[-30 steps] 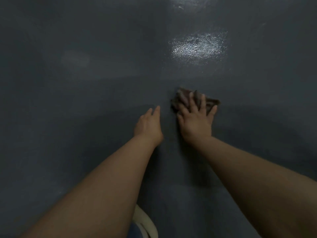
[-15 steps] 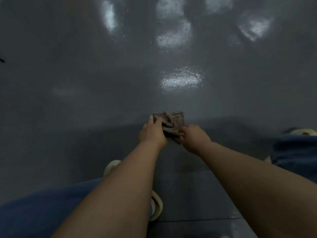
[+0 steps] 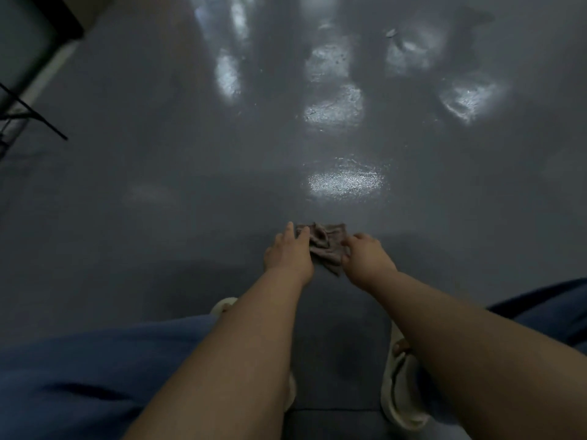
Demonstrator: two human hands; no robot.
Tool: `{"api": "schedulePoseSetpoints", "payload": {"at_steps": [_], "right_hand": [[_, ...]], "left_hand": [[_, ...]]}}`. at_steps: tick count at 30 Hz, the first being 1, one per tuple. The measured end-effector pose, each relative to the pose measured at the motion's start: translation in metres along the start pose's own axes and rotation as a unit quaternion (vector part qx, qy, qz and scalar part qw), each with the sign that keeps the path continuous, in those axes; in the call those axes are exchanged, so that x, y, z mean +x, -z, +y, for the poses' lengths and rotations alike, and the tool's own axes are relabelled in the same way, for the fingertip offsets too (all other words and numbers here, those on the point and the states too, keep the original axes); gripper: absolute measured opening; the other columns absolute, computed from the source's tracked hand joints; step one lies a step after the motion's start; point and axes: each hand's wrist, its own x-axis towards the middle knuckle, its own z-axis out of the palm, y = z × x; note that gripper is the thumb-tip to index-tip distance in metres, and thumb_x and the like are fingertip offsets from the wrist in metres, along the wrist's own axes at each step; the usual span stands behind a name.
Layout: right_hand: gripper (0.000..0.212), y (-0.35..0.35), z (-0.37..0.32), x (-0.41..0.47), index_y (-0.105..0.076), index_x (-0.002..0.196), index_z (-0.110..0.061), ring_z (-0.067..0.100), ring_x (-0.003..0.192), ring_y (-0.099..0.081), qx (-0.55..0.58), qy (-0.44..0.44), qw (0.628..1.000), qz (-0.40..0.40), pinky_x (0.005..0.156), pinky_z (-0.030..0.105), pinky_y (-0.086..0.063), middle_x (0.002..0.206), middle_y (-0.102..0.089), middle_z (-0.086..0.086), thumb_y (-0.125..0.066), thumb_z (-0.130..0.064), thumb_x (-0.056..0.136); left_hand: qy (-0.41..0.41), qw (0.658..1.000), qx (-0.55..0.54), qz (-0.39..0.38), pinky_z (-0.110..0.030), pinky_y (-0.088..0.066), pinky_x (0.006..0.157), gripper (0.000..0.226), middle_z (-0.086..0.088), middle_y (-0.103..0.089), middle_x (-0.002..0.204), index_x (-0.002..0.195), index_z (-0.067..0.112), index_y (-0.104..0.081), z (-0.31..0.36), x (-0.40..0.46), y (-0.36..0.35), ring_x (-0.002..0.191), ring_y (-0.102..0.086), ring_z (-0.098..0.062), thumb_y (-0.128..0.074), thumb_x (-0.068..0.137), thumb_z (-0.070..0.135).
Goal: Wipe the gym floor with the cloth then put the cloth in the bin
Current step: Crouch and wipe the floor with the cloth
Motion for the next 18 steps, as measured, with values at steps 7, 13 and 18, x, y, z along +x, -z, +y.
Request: {"api": "schedulePoseSetpoints", "payload": {"at_steps": [7, 13, 18], "right_hand": [[0.039, -0.02, 0.009, 0.032, -0.044, 0.134, -0.009, 0.032, 0.126, -0.035, 0.001, -0.05, 0.998, -0.046, 0.102, 0.041, -0.036, 0.14, -0.036, 0.014, -0.041, -0.02, 0.097], [0.042, -0.038, 0.011, 0.075, -0.046, 0.129, -0.007, 0.034, 0.125, -0.036, 0.006, -0.087, 0.994, -0.058, 0.1, 0.041, -0.038, 0.139, -0.038, 0.015, -0.05, -0.024, 0.092], [0.05, -0.063, 0.025, 0.115, -0.039, 0.14, -0.013, 0.03, 0.139, -0.021, -0.011, -0.077, 0.994, -0.078, 0.111, 0.038, -0.025, 0.154, -0.021, 0.011, -0.046, -0.031, 0.094]], "left_hand": [[-0.003, 1.0, 0.0, -0.013, -0.039, -0.018, 0.114, 0.069, -0.007, 0.003, 0.159, 0.152, 0.025, -0.01, -0.004, 0.035, -0.019, 0.145, -0.007, -0.027, -0.048, 0.095, 0.016], [-0.027, 0.999, 0.008, -0.036, -0.039, -0.009, 0.117, 0.065, -0.009, 0.007, 0.159, 0.152, 0.026, -0.008, -0.007, 0.081, -0.047, 0.146, 0.001, -0.029, -0.043, 0.098, 0.016], [-0.093, 0.993, 0.002, -0.067, -0.038, -0.006, 0.117, 0.052, -0.011, 0.007, 0.159, 0.15, 0.018, -0.02, 0.001, 0.123, -0.074, 0.146, 0.003, -0.028, -0.035, 0.1, 0.015]]}}
